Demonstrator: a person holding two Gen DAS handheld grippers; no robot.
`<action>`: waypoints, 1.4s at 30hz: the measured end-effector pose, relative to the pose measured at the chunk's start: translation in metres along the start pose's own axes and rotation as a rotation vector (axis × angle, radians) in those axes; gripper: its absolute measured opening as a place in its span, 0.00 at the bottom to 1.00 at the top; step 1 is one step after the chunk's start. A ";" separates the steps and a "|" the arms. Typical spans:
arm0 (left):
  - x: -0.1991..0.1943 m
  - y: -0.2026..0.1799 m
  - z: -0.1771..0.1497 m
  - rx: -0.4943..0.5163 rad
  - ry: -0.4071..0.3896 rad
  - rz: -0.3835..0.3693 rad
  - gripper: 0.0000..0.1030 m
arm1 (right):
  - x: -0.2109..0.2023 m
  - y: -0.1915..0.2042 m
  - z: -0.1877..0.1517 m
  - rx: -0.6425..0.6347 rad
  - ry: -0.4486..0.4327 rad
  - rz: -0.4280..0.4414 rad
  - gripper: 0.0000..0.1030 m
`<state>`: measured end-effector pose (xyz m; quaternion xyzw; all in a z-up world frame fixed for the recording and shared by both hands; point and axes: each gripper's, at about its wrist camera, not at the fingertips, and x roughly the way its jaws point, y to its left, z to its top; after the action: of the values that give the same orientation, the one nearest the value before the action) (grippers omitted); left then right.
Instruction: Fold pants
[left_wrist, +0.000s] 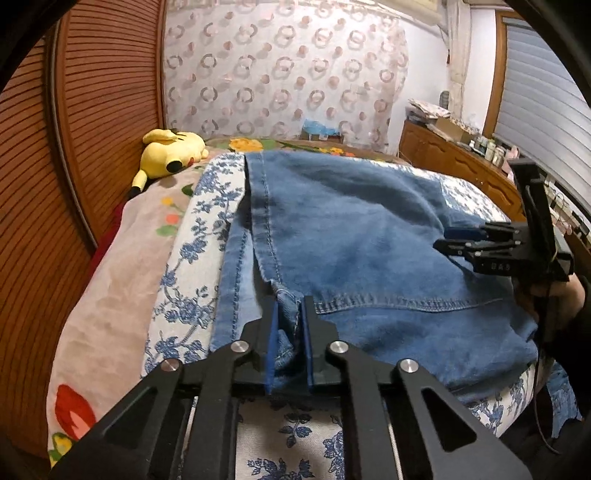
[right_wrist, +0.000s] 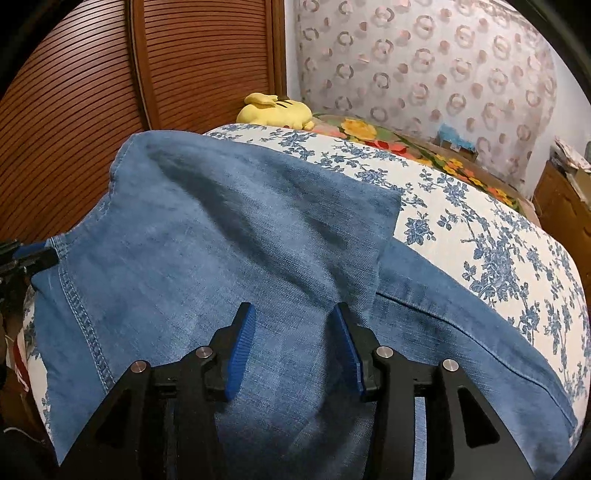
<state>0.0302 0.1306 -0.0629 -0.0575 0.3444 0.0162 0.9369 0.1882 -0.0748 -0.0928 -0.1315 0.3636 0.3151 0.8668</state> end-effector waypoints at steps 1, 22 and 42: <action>-0.002 0.002 0.001 -0.009 -0.010 0.001 0.11 | -0.001 0.000 0.000 -0.003 0.000 -0.001 0.44; -0.013 0.007 0.000 -0.025 -0.021 0.023 0.13 | -0.126 -0.070 -0.065 0.121 -0.080 -0.072 0.44; -0.010 -0.069 0.025 0.098 -0.049 -0.120 0.78 | -0.203 -0.106 -0.160 0.305 -0.084 -0.270 0.44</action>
<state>0.0437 0.0655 -0.0308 -0.0317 0.3178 -0.0554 0.9460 0.0595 -0.3211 -0.0601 -0.0330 0.3498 0.1424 0.9253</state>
